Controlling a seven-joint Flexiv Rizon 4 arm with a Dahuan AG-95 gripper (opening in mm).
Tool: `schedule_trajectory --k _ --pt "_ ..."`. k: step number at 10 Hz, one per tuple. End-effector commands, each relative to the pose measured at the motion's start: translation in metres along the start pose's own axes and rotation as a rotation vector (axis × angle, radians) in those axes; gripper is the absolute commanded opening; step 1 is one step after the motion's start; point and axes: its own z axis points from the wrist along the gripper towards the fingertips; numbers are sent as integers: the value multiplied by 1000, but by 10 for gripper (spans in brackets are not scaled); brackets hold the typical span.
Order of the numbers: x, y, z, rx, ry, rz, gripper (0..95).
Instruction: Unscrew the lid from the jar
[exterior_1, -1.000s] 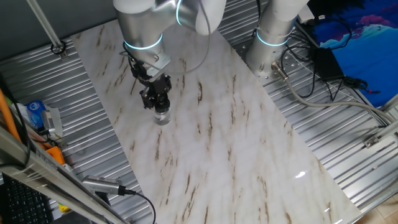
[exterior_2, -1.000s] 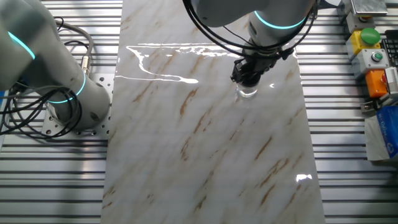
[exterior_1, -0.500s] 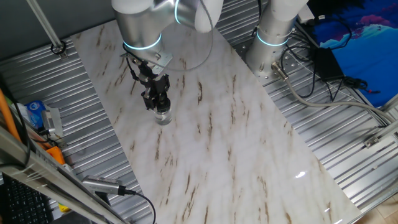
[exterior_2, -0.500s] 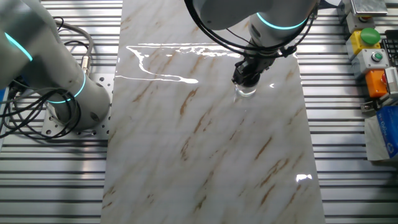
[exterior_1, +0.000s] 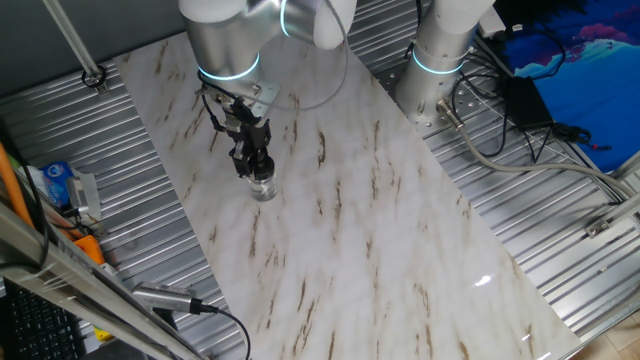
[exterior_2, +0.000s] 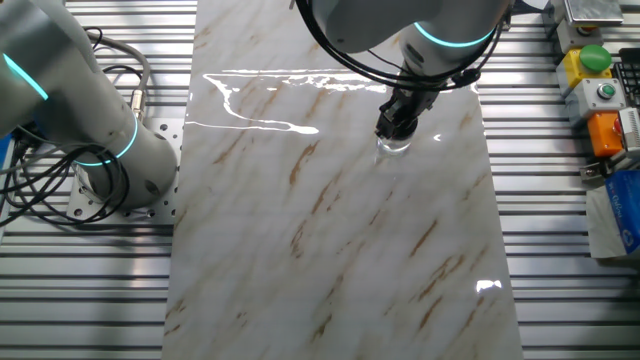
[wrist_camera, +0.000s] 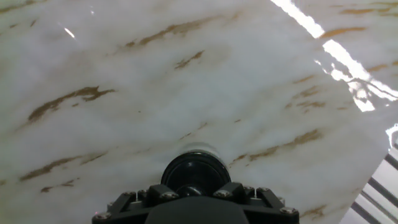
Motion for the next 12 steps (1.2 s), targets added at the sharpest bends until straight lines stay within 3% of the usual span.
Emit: schedule_trajectory --k 1,2,4,5,6,7,12 --pt "1 -1 1 -6 17 60 0" --pt "1 -1 1 -6 19 72 0" --pt "1 -1 1 -6 23 81 380" --pt "1 -1 0 -4 23 101 760" --pt "1 -2 -1 -2 25 130 760" --pt "2 -2 -2 4 24 159 950" --pt "2 -1 -14 40 40 433 950"
